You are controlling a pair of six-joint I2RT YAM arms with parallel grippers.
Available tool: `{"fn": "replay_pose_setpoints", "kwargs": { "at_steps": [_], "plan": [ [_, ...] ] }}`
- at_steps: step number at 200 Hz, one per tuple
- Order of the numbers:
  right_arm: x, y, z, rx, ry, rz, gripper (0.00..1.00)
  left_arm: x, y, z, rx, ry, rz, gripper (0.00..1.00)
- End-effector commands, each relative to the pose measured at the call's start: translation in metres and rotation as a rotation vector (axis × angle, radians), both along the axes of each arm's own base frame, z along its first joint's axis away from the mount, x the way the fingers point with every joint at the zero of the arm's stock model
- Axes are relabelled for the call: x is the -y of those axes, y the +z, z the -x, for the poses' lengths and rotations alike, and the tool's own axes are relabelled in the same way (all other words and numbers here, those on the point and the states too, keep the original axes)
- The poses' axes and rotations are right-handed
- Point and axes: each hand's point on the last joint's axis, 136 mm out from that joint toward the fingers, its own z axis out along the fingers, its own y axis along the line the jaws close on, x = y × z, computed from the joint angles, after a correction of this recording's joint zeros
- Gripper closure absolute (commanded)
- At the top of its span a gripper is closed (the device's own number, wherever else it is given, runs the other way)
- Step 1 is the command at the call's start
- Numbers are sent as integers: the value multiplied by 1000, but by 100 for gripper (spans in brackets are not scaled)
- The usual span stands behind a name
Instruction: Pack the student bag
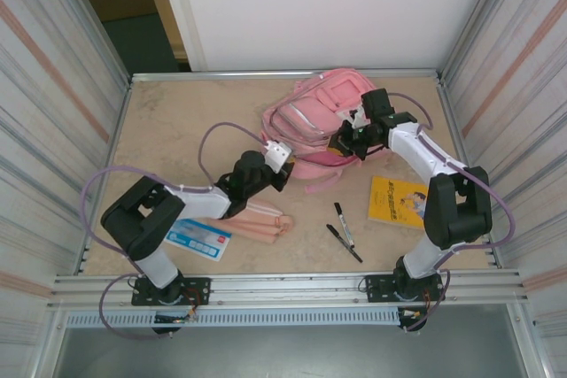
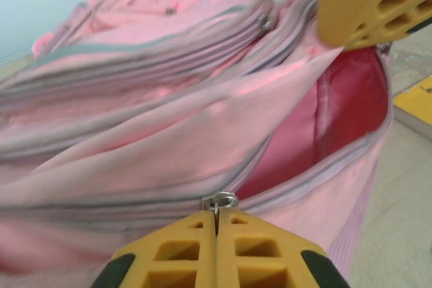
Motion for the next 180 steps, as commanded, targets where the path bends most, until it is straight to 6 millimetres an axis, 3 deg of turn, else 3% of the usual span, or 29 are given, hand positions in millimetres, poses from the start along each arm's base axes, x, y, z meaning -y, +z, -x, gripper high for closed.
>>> {"fn": "replay_pose_setpoints", "kwargs": {
  "at_steps": [1, 25, 45, 66, 83, 98, 116, 136, 161, 180],
  "plan": [
    [14, 14, -31, 111, -7, 15, 100, -11, -11, 10, -219, -7, -16, 100],
    [29, -1, -42, 82, -45, 7, 100, -18, -15, 17, -300, -35, 14, 100],
    [40, -17, -50, 75, -65, 33, 100, -12, -12, 25, -385, -84, 72, 100],
    [35, -28, -49, 41, -50, 3, 100, 1, -3, 28, -498, -110, 109, 100],
    [27, -27, -37, 2, -52, -35, 69, 12, 1, 24, -558, -103, 139, 100],
    [30, -25, -20, -78, -124, -20, 53, 23, 6, 21, -586, -104, 167, 100],
    [25, -20, -3, -138, -205, -51, 47, 41, 11, 23, -577, -129, 166, 100],
    [5, -18, 14, -197, -239, -64, 43, 59, 13, 30, -512, -159, 113, 100],
    [-20, -20, 16, -238, -238, -88, 43, 73, 15, 32, -493, -169, 107, 100],
    [-24, -34, 20, -288, -255, -62, 44, 75, 16, 30, -479, -157, 125, 100]
  ]
}}
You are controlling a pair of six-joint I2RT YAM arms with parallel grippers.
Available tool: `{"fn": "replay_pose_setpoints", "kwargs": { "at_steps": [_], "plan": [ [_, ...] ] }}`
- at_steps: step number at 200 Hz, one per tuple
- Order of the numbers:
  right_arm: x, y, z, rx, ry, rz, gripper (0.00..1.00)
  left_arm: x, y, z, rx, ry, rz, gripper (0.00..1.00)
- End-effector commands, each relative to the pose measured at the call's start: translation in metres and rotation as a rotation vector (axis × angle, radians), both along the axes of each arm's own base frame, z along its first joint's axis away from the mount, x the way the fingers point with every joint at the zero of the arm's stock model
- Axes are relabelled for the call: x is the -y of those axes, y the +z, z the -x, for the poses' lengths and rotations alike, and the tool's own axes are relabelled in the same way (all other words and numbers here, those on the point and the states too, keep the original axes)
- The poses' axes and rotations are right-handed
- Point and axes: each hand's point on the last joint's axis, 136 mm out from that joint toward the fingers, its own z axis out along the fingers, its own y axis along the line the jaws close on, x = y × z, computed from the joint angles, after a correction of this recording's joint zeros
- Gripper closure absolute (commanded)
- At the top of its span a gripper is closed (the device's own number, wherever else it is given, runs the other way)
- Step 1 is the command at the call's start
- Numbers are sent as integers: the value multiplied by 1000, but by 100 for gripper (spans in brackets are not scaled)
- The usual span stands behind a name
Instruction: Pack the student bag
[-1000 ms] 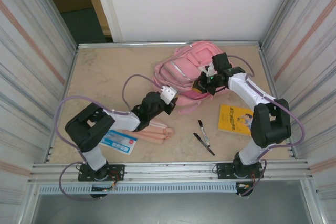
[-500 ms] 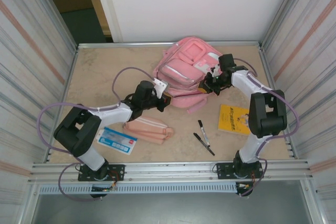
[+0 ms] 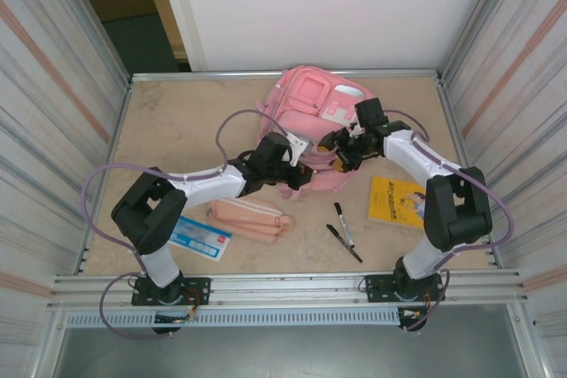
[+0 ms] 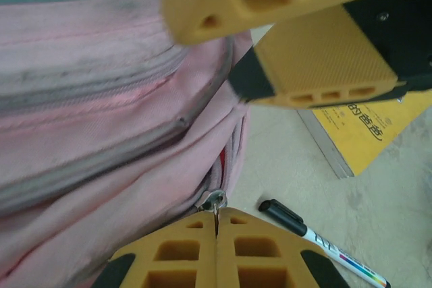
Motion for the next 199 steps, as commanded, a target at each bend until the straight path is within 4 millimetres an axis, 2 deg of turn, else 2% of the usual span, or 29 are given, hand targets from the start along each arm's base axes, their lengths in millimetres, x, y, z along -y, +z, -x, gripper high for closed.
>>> {"fn": "replay_pose_setpoints", "kwargs": {
  "at_steps": [1, 16, 37, 66, 74, 92, 120, 139, 148, 163, 175, 184, 199],
  "plan": [
    [-6, -12, 1, -90, -73, -7, 44, 13, 27, -10, 68, 3, 69, 100],
    [-6, -20, 6, -118, -76, 5, 47, 9, 25, -14, 80, 32, 54, 100],
    [-2, -20, 15, -138, -68, 27, 48, -1, 20, -20, 103, 86, 20, 100],
    [31, -15, 34, -167, -120, 229, 43, -3, 19, -21, 116, 94, 26, 100],
    [34, -15, 37, -170, -126, 250, 42, 0, 21, -19, 114, 81, 36, 100],
    [25, -23, 39, -184, -134, 209, 42, 6, 27, -12, 137, 39, 61, 100],
    [-10, -30, 23, -202, -130, 63, 47, 20, 35, 1, 177, -43, 94, 100],
    [-14, -33, 14, -207, -133, 73, 49, 22, 35, 4, 167, -58, 116, 100],
    [-14, -33, 11, -189, -122, 82, 56, 21, 33, 3, 173, -46, 116, 100],
    [-10, -33, 9, -168, -108, 89, 81, 10, 28, -4, 171, -6, 74, 100],
    [0, -32, 7, -148, -94, 92, 95, -6, 24, -14, 157, 50, 23, 100],
    [7, -29, 5, -134, -69, 84, 100, -22, 19, -20, 152, 96, -19, 100],
    [21, -24, 0, -119, -27, 84, 100, -53, 10, -30, 151, 173, -89, 100]
  ]
}}
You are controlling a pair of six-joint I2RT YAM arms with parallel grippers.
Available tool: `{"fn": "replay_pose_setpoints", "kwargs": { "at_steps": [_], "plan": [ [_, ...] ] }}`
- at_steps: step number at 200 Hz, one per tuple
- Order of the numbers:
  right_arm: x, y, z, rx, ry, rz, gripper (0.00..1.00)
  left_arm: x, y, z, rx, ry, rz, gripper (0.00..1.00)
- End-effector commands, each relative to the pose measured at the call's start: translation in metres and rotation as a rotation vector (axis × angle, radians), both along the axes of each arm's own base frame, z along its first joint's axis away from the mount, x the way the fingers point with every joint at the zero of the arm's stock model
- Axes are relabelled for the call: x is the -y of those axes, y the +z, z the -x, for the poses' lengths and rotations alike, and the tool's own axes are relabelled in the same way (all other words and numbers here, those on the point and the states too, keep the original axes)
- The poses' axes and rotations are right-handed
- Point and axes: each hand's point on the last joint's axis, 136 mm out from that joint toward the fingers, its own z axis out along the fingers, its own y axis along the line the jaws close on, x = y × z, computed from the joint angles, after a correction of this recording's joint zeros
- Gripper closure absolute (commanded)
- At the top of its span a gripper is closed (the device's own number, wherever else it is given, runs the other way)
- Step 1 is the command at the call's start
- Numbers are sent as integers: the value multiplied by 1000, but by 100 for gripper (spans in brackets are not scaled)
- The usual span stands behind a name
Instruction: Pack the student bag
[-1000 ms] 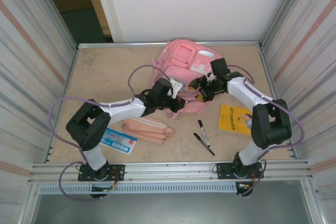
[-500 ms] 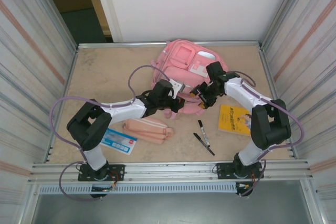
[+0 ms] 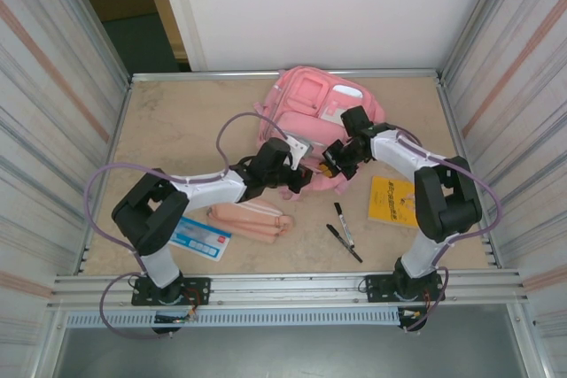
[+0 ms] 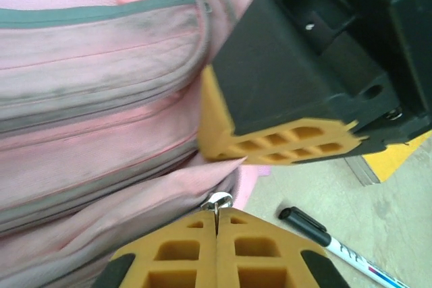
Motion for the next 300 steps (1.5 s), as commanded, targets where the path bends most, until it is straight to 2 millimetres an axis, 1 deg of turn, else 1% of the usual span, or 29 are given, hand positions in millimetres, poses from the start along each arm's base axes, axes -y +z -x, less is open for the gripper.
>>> {"fn": "replay_pose_setpoints", "kwargs": {
  "at_steps": [1, 11, 25, 34, 43, 56, 65, 78, 87, 94, 97, 112, 127, 137, 158, 175, 183, 189, 195, 200, 207, 211, 213, 225, 242, 261, 273, 283, 300],
  "plan": [
    [20, 17, -17, 77, 75, -14, 100, -46, 12, -22, 59, 132, -68, 100],
    [30, 21, -21, 90, 111, -9, 100, -67, 8, -27, 53, 180, -98, 100],
    [36, 23, -26, 98, 174, -11, 100, -91, 2, -29, 30, 229, -135, 100],
    [35, 23, -31, 111, 208, -22, 99, -96, 1, -27, 29, 218, -147, 100],
    [32, 21, -39, 128, 228, -25, 93, -95, 0, -24, 32, 193, -155, 100],
    [26, 18, -50, 155, 238, -36, 81, -85, 1, -21, 18, 150, -117, 100],
    [23, 18, -55, 156, 229, -23, 69, -73, 6, -20, -1, 128, -73, 100],
    [27, 18, -55, 140, 179, 29, 62, -55, 12, -18, -21, 105, -33, 100],
    [35, 20, -51, 116, 112, 80, 59, -41, 16, -16, -18, 89, -13, 100],
    [41, 21, -44, 85, 49, 119, 57, -30, 21, -15, -9, 70, 1, 100],
    [44, 25, -42, 85, 22, 126, 56, -25, 23, -15, -4, 63, 5, 100],
    [51, 30, -23, 51, -67, 173, 52, -2, 29, -13, 11, 31, 22, 100],
    [55, 35, -5, 28, -114, 236, 51, 14, 34, -13, 8, 17, 42, 100],
    [56, 34, 8, -11, -157, 275, 50, 23, 37, -12, 9, 6, 55, 100],
    [43, 26, 22, -57, -157, 255, 50, 32, 45, -13, 41, 0, 86, 100],
    [40, 16, 22, -72, -160, 271, 50, 34, 47, -13, 46, 2, 107, 100],
    [33, 12, 19, -82, -148, 248, 52, 34, 48, -11, 47, -5, 112, 100],
    [27, 9, 16, -79, -133, 227, 54, 35, 48, -9, 46, -13, 115, 100],
    [23, 5, 14, -78, -116, 213, 60, 35, 47, -8, 47, -19, 117, 100],
    [18, 3, 10, -72, -97, 198, 67, 33, 45, -7, 46, -18, 119, 100],
    [14, 3, 5, -52, -67, 178, 88, 31, 44, -7, 48, -13, 119, 100],
    [12, 3, 3, -45, -50, 175, 98, 27, 43, -8, 45, -4, 114, 100],
    [13, 3, 2, -43, -47, 175, 100, 26, 42, -8, 44, 0, 111, 100],
    [17, 7, -4, -15, -18, 172, 100, 9, 38, -13, 37, 40, 76, 100],
    [33, 20, -13, 37, 5, 174, 100, -30, 24, -21, 37, 132, -9, 100],
    [53, 33, -22, 80, 21, 164, 100, -73, 15, -27, 7, 220, -46, 100],
    [62, 37, -27, 89, 33, 143, 100, -94, 8, -29, 0, 259, -89, 100],
    [63, 40, -31, 100, 49, 121, 99, -102, 3, -27, 6, 261, -124, 100],
    [56, 47, -36, 141, 80, 114, 80, -87, 3, -21, -14, 182, -99, 100]
  ]
}}
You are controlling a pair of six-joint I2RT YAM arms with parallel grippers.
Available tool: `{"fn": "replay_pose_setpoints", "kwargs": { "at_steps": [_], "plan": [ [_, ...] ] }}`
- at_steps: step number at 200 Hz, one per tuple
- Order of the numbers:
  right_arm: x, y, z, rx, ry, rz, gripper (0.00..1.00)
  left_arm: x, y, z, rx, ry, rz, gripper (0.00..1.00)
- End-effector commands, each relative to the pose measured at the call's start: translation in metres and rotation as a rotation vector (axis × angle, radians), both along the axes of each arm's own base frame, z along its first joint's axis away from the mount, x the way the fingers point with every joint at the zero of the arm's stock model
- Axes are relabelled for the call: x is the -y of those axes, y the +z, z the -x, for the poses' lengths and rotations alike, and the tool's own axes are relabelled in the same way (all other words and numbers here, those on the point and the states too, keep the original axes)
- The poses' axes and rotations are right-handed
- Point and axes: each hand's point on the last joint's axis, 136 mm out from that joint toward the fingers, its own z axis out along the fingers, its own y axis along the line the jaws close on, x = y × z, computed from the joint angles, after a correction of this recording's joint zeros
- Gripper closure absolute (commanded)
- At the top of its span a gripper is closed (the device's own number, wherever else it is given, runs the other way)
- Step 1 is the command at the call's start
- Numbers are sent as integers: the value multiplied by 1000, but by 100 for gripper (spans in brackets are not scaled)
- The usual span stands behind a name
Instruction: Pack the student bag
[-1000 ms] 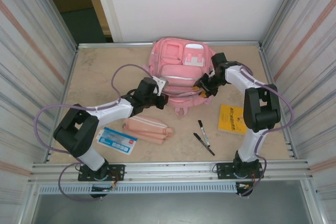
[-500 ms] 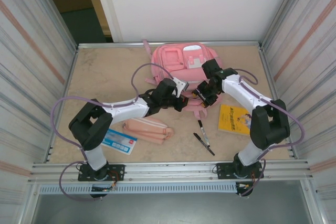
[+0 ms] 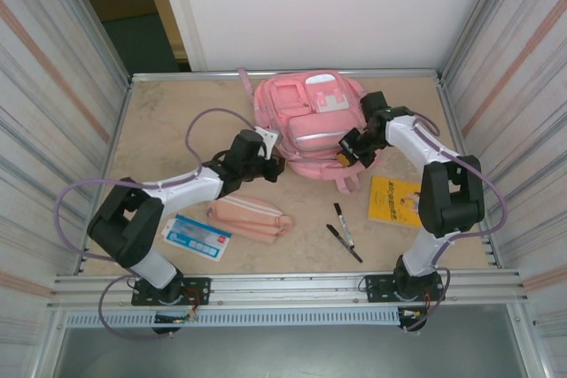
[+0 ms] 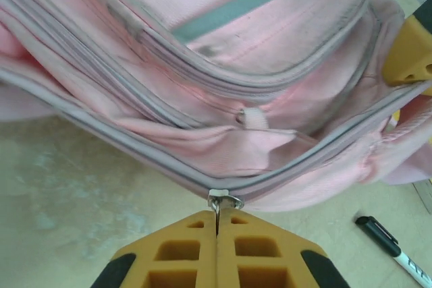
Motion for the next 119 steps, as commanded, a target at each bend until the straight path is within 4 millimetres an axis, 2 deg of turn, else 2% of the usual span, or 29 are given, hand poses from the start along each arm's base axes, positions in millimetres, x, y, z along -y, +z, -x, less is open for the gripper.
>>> {"fn": "replay_pose_setpoints", "kwargs": {
  "at_steps": [1, 13, 27, 48, 55, 84, 119],
  "plan": [
    [5, 23, -15, 125, 80, 29, 79, -10, -7, 8, -17, -21, -60, 100],
    [1, 27, -14, 145, 57, 46, 71, 9, -2, 12, -31, -63, -10, 100],
    [3, 28, -9, 140, -3, 69, 66, 31, 3, 15, -15, -104, 24, 100],
    [7, 26, 12, 73, -102, 83, 60, 60, 11, 13, 3, -141, 52, 100],
    [5, 24, 21, 41, -145, 85, 52, 68, 15, 12, -2, -151, 65, 100],
    [-16, 4, 48, -42, -246, 43, 51, 95, 30, 16, 27, -201, 119, 100],
    [-27, -9, 40, -53, -245, 70, 51, 107, 33, 24, 35, -232, 153, 100]
  ]
}}
